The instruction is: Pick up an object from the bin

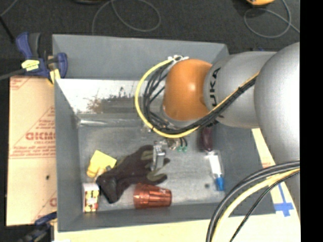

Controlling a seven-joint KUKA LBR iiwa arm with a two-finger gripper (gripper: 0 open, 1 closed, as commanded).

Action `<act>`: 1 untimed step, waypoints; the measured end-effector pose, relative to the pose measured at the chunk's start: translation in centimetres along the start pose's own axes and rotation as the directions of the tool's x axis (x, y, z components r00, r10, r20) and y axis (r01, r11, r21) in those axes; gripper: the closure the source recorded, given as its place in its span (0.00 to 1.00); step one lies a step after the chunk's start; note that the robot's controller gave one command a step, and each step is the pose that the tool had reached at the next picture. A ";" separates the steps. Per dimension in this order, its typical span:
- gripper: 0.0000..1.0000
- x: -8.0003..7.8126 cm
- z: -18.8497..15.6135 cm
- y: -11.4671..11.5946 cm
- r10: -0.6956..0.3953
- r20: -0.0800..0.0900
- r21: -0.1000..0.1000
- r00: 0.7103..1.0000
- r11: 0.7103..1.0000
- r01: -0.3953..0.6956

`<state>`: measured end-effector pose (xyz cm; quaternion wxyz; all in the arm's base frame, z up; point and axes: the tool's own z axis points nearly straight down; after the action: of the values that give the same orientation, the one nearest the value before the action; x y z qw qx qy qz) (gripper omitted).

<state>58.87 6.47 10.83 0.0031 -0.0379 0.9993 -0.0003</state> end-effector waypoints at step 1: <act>1.00 1.4 3.6 0.1 -0.436 0.005 -0.002 0.900 0.900 0.436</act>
Offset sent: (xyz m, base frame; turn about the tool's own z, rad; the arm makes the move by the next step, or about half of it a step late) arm 0.0000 0.0000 0.0000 0.0000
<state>57.49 6.49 7.23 0.0051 -0.2606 0.9654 0.0005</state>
